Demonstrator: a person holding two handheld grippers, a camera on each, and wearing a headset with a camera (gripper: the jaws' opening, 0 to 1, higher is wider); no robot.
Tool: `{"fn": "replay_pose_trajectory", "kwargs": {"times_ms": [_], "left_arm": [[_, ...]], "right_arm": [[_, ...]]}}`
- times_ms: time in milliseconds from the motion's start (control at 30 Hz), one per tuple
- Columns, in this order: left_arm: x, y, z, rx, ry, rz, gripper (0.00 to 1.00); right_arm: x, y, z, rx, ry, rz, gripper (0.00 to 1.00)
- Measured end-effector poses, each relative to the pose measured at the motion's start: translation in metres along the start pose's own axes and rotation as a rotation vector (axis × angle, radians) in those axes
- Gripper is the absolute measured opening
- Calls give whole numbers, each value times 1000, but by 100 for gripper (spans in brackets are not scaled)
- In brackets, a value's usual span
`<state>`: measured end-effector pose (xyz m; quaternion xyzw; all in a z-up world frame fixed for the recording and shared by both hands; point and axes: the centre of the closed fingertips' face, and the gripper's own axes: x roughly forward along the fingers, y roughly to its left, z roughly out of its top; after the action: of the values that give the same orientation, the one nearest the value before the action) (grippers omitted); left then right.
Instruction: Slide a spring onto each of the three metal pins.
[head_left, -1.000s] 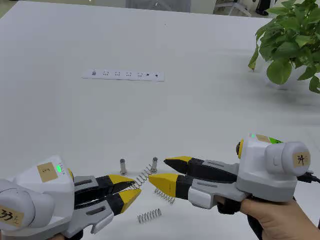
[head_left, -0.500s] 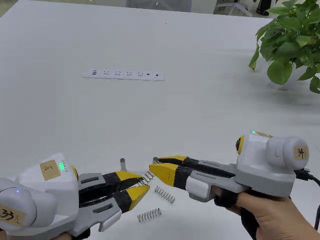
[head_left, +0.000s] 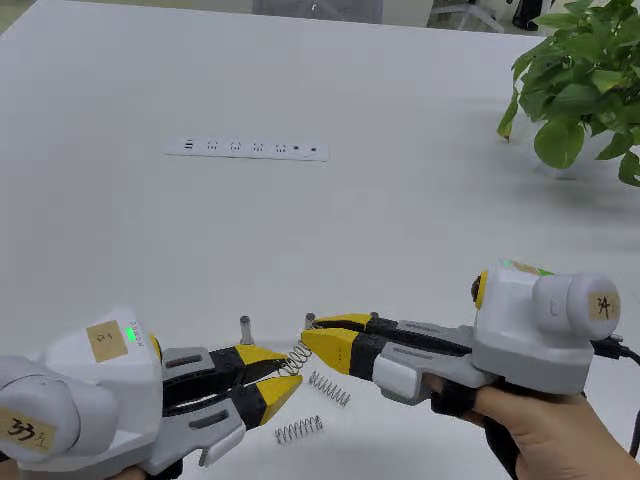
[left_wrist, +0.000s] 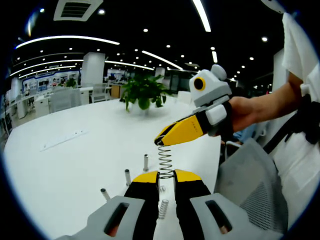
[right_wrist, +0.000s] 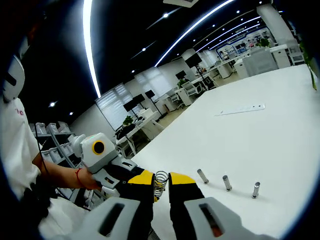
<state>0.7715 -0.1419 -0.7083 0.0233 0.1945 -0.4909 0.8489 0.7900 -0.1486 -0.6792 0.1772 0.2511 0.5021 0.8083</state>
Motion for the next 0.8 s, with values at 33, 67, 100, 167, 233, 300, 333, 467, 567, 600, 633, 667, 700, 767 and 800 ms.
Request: {"fn": "replay_pose_trajectory", "kwargs": {"times_ms": [33, 67, 100, 167, 233, 300, 333, 467, 567, 600, 633, 667, 700, 767, 800], "left_arm": [[0, -1, 0, 1, 2, -2, 11], [0, -1, -1, 4, 4, -3, 11], [1, -1, -2, 3, 6, -5, 11], [1, -2, -3, 5, 14, -10, 11], [2, -2, -5, 12, 22, -9, 11], [2, -3, -6, 12, 28, -11, 11], [3, -3, -7, 11, 31, -11, 11], [3, -4, -9, 8, 38, -13, 11], [3, -5, -8, 9, 41, -13, 11], [3, -5, -8, 10, 43, -14, 11], [3, -5, -9, 10, 43, -15, 11], [3, -5, -8, 9, 44, -16, 11], [3, -5, -8, 9, 44, -16, 11], [3, -5, -8, 10, 46, -16, 11], [3, -5, -8, 9, 46, -16, 11]], "right_arm": [[0, 0, 0, -11, 7, -2, 12], [0, 0, -1, -20, 13, -3, 12], [0, 0, -1, -34, 21, -3, 12], [1, 1, -3, -58, 36, -5, 12], [1, 1, -4, -82, 50, -8, 11], [2, 2, -5, -106, 60, -9, 11], [2, 3, -5, -118, 64, -8, 11], [2, 4, -5, -153, 80, -7, 11], [2, 4, -5, -182, 92, -6, 11], [2, 5, -6, -196, 98, -7, 11], [2, 5, -6, -202, 101, -6, 11], [3, 6, -6, -215, 105, -5, 11], [3, 6, -6, -225, 108, -5, 11], [2, 7, -6, -250, 116, -5, 11], [2, 8, -6, -258, 119, -5, 12]]}}
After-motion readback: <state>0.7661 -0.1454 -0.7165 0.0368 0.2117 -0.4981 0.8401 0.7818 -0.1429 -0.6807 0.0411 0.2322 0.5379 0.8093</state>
